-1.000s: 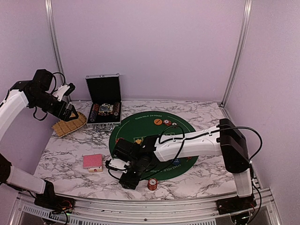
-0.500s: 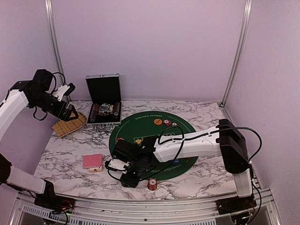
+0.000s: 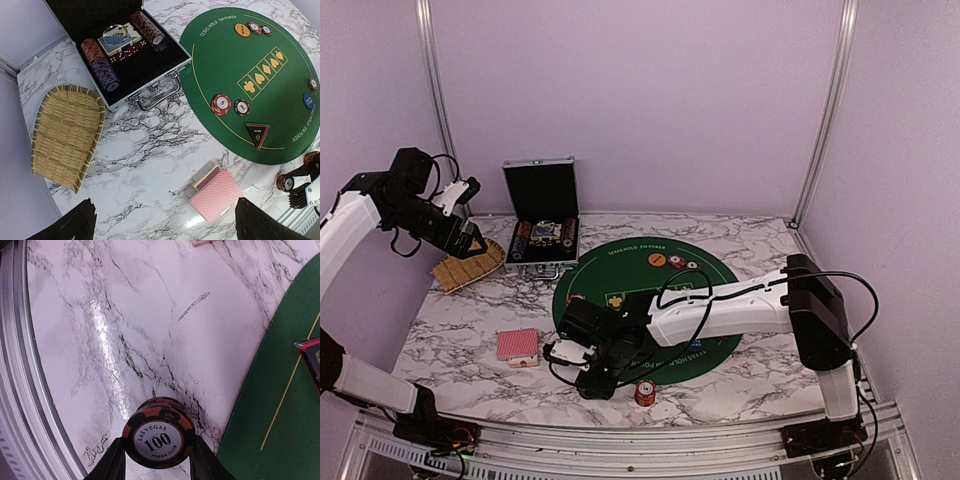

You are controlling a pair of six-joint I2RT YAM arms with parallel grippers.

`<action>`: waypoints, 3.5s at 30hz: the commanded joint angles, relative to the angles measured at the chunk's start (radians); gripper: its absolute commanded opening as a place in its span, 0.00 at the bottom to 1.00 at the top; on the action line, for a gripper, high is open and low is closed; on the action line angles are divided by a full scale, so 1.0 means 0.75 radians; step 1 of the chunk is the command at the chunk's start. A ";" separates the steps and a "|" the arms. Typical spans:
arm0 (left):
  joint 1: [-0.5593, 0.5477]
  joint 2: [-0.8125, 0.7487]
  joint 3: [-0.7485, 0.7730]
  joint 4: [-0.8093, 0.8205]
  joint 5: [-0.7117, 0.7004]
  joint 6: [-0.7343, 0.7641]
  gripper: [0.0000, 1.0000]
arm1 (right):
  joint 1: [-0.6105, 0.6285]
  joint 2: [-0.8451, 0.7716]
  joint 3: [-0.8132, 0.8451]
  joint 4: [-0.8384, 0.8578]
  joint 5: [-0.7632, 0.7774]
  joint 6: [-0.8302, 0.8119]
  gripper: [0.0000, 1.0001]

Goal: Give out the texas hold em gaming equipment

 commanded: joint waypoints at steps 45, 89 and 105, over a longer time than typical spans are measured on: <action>-0.096 0.009 -0.136 -0.040 -0.045 0.111 0.99 | -0.506 -0.719 -1.016 0.160 0.215 0.391 0.08; -0.536 0.109 -0.547 -0.015 -0.337 0.641 0.99 | -0.504 -0.719 -0.472 0.066 0.013 0.496 0.97; -0.546 0.173 -0.603 0.155 -0.289 0.795 0.99 | -0.499 -0.716 -0.478 0.091 0.017 0.517 0.99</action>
